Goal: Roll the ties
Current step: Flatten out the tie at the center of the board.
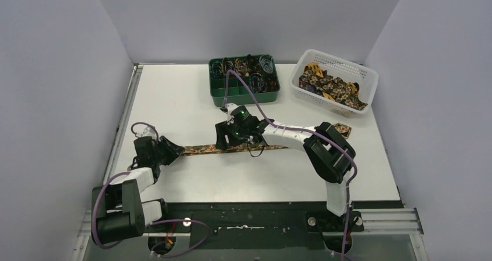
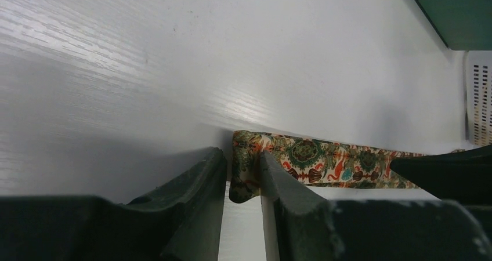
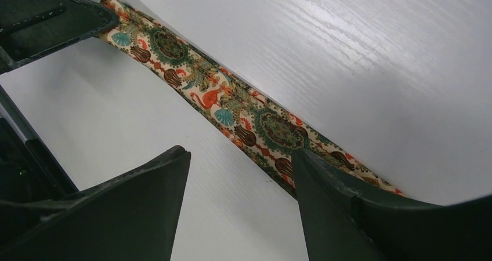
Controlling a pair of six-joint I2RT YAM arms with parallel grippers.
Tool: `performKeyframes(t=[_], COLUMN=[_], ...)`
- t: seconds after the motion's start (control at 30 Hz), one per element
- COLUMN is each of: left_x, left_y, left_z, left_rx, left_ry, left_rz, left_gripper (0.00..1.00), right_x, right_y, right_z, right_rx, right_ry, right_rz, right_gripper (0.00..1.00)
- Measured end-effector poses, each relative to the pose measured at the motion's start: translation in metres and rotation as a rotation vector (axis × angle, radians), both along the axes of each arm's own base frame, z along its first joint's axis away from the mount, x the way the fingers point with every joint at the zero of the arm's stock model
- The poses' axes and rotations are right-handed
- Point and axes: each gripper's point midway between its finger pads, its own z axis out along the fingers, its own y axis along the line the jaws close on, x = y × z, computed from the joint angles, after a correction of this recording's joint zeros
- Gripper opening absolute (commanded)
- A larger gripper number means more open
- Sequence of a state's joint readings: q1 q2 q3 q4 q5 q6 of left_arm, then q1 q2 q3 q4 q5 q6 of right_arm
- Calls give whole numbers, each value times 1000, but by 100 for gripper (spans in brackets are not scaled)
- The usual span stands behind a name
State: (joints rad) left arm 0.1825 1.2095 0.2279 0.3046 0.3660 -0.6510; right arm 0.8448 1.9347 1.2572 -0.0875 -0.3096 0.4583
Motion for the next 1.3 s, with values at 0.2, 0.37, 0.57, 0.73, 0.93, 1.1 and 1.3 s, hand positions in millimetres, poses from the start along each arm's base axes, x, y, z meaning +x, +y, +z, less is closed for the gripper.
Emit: performKeyframes(t=[0.2,0.37,0.57,0.73,0.93,1.1,1.3], left_x=[-3,-5,4,16,17,15,19], left_y=[1,0,-6,-19,-41,-44,-55], left_z=[-4,-1,20,40,52,57,66], left_rx=[23,33,50,100,156,189,203], left_ry=[29,26,-28,-61,-76,-78,-109], left_rz=[-9,-19,-41,-89,-154,-169,-210], left_gripper=[2,0,0,0,0,0,0], right_x=[2,-3,-7,-3,-1,3,7], right_y=[13,17,19,18,16,16,14], right_z=[-1,-8,-9,-17,-29,-31,-30], right_rx=[4,-53,-90,-119,-139,-103,-28], right_ry=[8,10,-7,-20,-6,16,61], right_rz=[24,31,28,7,-14,-37,-60], right_gripper=[53,40,39,38,37,34,34])
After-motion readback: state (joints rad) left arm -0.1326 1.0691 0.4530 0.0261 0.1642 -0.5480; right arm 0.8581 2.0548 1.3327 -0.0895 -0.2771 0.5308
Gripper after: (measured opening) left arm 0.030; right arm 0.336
